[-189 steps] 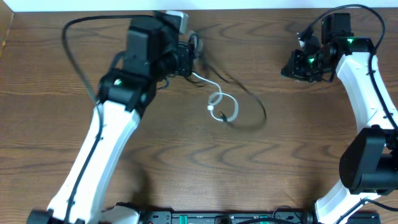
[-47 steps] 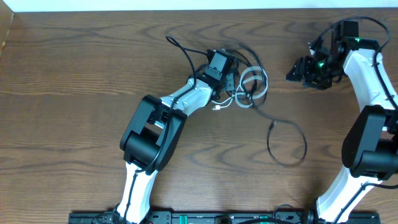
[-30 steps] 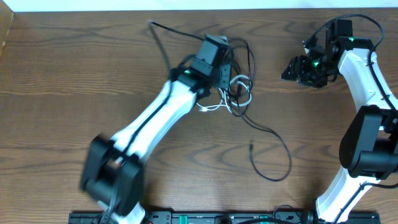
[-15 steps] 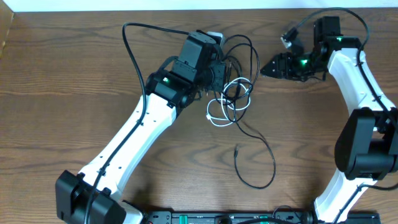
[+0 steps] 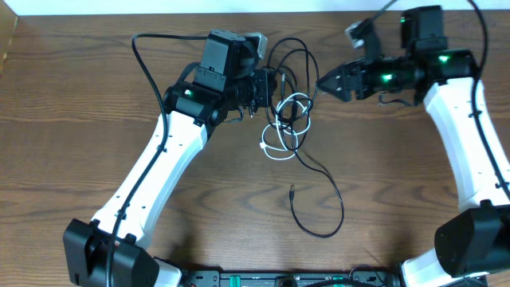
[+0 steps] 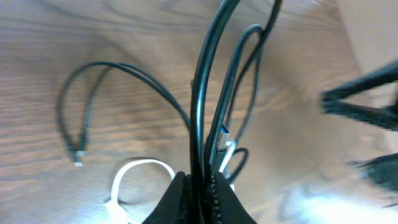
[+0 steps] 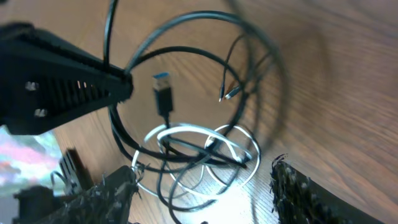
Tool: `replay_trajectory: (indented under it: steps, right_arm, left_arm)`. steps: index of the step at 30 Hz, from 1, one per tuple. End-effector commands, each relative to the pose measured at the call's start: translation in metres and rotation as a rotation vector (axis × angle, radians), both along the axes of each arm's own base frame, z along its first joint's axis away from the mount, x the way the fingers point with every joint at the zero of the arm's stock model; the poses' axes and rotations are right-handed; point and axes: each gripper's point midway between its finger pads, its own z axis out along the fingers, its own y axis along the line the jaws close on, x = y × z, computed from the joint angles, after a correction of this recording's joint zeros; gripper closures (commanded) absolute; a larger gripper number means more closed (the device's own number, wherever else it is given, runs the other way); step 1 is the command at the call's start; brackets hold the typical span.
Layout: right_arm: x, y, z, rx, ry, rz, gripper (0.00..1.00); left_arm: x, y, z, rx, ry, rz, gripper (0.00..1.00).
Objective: Untangle cables
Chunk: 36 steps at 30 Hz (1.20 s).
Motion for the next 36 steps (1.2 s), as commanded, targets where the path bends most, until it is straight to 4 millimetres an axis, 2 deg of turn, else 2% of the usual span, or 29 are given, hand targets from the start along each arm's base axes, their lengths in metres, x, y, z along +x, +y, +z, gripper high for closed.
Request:
replay_trajectory:
  steps: [1,7,15,23,26,30,36]
  right_arm:
    - [-0.002,0.017,-0.017,-0.099,-0.042,0.071,0.32]
    - [-0.004,0.033,-0.051,-0.255,-0.045,0.115,0.35]
    - [-0.019,0.038,-0.059,-0.288,-0.053,0.212,0.38]
    - [-0.036,0.050,-0.060,-0.264,-0.033,0.287,0.56]
    - [-0.044,0.053,-0.067,-0.270,-0.010,0.306,0.55]
    - [-0.050,0.053,-0.076,-0.281,-0.002,0.332,0.47]
    - [-0.051,0.055,-0.077,-0.276,-0.006,0.337,0.42]
  left_arm:
    - [-0.013,-0.016,0.010,-0.098,0.040,-0.080,0.93]
    - [-0.022,-0.018,0.021,-0.213,0.091,-0.152,0.93]
    - [-0.017,0.000,0.031,-0.310,0.132,-0.152,0.93]
    - [-0.015,0.003,0.033,-0.320,0.130,-0.143,0.92]
    - [-0.011,0.003,0.038,-0.342,0.124,-0.136,0.93]
    - [-0.007,0.004,0.043,-0.356,0.107,-0.131,0.93]
    - [-0.007,0.004,0.043,-0.358,0.107,-0.128,0.92]
